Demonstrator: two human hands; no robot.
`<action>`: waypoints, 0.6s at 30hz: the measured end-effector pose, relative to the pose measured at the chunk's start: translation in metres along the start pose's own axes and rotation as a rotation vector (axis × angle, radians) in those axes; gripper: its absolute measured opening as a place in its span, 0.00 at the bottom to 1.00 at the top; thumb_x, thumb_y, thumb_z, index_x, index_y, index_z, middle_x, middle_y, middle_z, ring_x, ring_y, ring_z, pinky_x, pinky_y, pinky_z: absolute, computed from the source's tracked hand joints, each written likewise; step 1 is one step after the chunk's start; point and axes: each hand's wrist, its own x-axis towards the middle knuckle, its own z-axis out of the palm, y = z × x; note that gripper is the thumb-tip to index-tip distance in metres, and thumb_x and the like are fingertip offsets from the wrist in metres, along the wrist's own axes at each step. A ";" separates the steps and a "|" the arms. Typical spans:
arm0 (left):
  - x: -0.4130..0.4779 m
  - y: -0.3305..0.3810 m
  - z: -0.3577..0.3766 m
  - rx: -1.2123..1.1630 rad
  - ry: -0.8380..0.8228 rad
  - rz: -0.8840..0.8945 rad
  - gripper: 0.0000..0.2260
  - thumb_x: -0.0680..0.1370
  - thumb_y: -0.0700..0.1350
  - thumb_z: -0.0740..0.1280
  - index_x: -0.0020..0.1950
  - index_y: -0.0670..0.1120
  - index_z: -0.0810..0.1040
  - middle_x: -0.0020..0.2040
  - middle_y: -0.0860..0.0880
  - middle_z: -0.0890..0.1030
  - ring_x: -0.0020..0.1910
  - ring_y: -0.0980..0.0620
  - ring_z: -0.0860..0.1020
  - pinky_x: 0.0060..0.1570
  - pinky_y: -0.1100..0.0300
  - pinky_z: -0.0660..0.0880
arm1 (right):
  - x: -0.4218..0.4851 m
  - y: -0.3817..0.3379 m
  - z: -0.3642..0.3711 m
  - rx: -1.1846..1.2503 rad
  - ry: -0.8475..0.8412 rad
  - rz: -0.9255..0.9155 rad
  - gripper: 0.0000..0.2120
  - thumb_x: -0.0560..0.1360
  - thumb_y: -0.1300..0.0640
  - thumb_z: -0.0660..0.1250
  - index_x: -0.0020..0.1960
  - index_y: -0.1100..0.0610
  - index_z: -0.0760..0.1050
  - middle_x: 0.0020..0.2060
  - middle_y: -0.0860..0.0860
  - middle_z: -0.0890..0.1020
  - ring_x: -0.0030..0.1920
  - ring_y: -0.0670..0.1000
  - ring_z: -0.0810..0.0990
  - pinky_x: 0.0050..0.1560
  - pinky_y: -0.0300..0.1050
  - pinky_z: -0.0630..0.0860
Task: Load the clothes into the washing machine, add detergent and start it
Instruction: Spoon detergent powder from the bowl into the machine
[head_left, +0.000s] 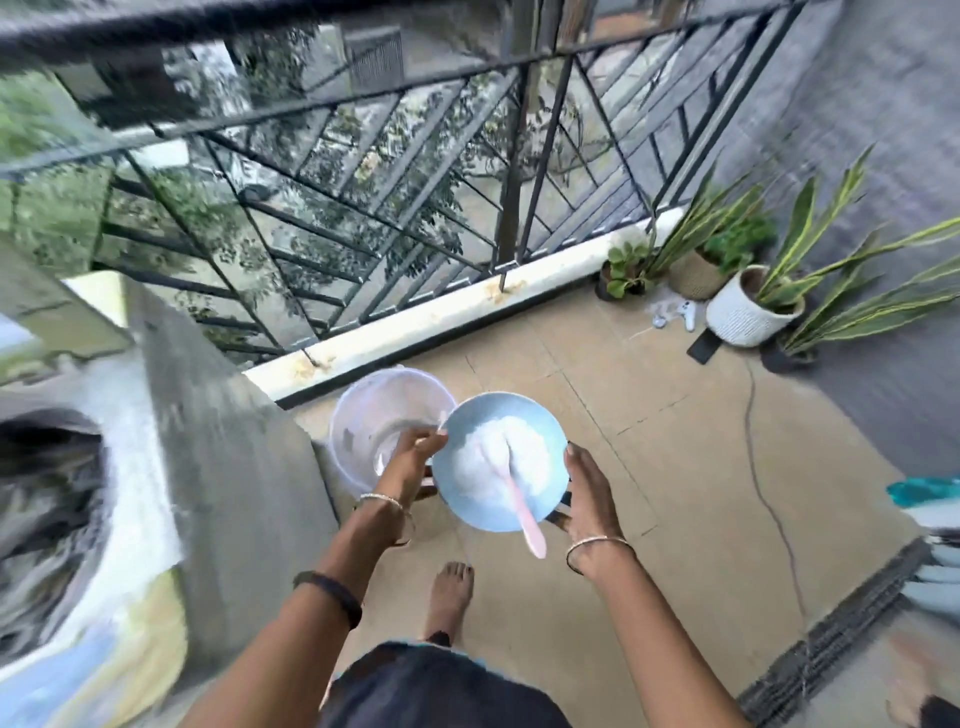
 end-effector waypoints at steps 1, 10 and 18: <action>-0.015 0.003 -0.006 0.006 0.016 0.039 0.08 0.79 0.48 0.65 0.55 0.47 0.73 0.52 0.44 0.78 0.46 0.45 0.77 0.41 0.54 0.76 | -0.013 -0.003 0.003 0.026 -0.027 -0.025 0.11 0.74 0.43 0.62 0.53 0.44 0.78 0.51 0.48 0.81 0.52 0.56 0.80 0.44 0.50 0.78; -0.161 -0.025 -0.058 -0.110 0.132 0.230 0.07 0.78 0.46 0.65 0.54 0.46 0.73 0.47 0.44 0.79 0.39 0.46 0.78 0.28 0.61 0.75 | -0.119 0.008 0.018 0.041 -0.204 -0.170 0.08 0.81 0.45 0.59 0.48 0.44 0.75 0.49 0.39 0.79 0.49 0.44 0.78 0.45 0.45 0.77; -0.259 -0.065 -0.129 -0.349 0.340 0.261 0.09 0.79 0.47 0.65 0.53 0.43 0.76 0.50 0.40 0.80 0.44 0.43 0.78 0.35 0.59 0.74 | -0.204 0.033 0.080 -0.068 -0.392 -0.212 0.12 0.82 0.50 0.58 0.63 0.49 0.73 0.60 0.46 0.75 0.61 0.46 0.71 0.63 0.43 0.66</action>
